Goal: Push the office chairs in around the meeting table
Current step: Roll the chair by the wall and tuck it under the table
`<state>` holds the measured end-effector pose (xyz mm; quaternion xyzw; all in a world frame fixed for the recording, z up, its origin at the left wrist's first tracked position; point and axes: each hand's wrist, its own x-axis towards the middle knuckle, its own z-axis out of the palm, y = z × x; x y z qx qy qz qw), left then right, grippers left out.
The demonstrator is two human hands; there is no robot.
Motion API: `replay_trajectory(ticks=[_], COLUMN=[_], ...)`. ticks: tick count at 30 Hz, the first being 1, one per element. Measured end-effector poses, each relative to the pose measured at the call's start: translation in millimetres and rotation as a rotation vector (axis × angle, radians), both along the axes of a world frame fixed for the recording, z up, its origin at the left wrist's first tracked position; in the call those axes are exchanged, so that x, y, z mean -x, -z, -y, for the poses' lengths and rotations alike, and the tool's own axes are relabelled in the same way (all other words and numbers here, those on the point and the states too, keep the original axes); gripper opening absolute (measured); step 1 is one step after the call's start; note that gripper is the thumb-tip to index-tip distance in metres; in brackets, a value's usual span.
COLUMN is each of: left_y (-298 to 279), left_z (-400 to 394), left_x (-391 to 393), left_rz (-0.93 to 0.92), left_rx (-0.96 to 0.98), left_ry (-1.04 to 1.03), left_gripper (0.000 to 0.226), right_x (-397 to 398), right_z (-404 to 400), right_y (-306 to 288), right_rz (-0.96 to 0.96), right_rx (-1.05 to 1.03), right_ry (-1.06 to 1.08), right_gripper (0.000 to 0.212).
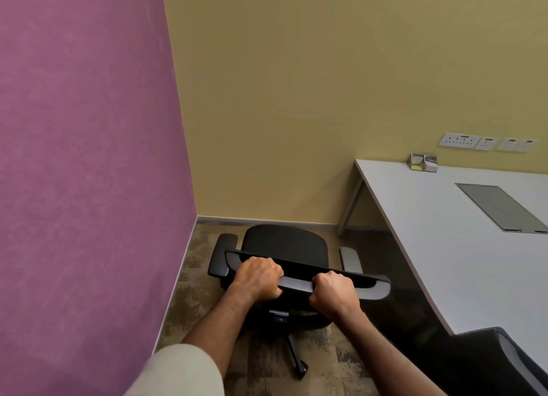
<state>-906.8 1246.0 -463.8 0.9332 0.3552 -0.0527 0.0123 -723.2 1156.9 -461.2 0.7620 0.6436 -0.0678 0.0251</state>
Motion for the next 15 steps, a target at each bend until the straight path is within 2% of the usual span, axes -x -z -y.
replay_trajectory(ticks=[15], left_y=[4], left_z=[-141], left_x=[-69], left_rz=[-0.042], left_rx=[-0.018], left_ry=[0.245], left_gripper=[0.019], right_x=[-31], right_z=[-85], right_y=[14], right_rz=[-0.012], right_rx=[-0.118], right_ry=[0.263], right_gripper=[0.011])
